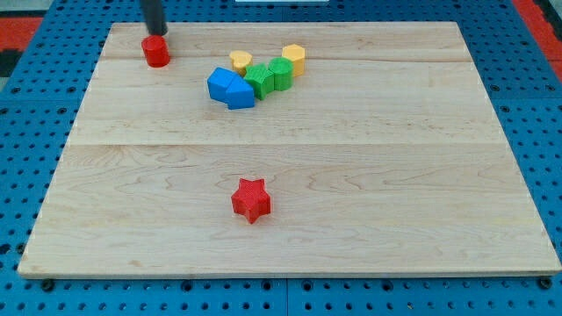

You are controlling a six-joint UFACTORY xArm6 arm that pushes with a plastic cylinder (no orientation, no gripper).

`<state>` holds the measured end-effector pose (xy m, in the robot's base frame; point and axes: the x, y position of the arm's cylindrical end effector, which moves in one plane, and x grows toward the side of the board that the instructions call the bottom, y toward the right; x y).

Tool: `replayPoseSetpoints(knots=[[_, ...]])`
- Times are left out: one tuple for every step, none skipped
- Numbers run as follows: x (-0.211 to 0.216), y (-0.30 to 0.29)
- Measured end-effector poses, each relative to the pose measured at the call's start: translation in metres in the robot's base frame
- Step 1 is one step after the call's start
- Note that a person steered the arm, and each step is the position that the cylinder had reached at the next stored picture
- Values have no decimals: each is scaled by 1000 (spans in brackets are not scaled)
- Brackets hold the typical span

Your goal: Slide the red circle into the red star

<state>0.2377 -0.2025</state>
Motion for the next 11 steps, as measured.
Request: replayPoseSetpoints(knots=[[69,26],[103,42],[180,46],[136,33],[155,0],[203,14],[220,35],[226,64],[230,62],[242,58],[200,22]])
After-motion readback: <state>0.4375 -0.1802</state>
